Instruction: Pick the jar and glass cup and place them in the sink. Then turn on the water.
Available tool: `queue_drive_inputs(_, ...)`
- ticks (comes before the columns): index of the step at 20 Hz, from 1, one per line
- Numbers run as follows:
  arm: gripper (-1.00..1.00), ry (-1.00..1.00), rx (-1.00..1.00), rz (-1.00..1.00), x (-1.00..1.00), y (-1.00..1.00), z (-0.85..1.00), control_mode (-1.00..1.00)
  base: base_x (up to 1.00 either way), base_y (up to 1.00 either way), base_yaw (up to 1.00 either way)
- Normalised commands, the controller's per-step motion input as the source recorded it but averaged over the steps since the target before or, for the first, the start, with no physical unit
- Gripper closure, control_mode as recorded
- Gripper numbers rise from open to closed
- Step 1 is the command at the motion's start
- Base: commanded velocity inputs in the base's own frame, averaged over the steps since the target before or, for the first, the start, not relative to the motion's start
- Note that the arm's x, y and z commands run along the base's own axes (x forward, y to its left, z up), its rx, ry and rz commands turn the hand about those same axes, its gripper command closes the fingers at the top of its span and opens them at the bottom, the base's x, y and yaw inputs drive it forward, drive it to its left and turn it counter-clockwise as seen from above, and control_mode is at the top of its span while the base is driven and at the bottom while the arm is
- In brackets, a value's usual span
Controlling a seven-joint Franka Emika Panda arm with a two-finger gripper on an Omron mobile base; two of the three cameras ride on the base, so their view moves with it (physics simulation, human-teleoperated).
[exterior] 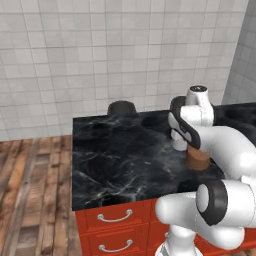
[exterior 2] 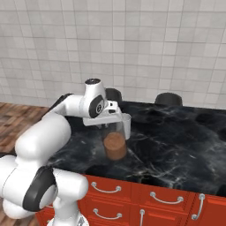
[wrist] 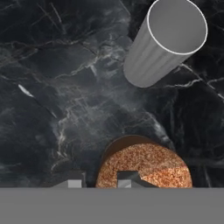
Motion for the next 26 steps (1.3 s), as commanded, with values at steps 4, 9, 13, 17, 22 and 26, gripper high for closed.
queue_drive_inputs(4, 1.00, -0.01, 0.00, 0.12, -0.53, -0.12, 0.74, -1.00, 0.00, 0.00, 0.00)
queue_drive_inputs(9, 1.00, 0.01, 0.00, 0.04, -0.66, -0.01, 0.71, -1.00, 0.00, 0.00, 0.00)
queue_drive_inputs(13, 1.00, 0.05, 0.00, 0.03, -0.51, 0.00, 0.67, -1.00, 0.00, 0.00, 0.00)
queue_drive_inputs(17, 1.00, 0.01, -0.09, 0.18, -0.23, 0.18, 0.21, -1.00, 0.00, 0.00, 0.00)
queue_drive_inputs(22, 1.00, -0.01, -0.25, 0.29, -0.05, 0.23, 0.23, -1.00, 0.00, 0.00, 0.00)
queue_drive_inputs(26, 1.00, 0.00, -0.15, 0.25, -0.08, 0.06, 0.17, -1.00, 0.00, 0.00, 0.00)
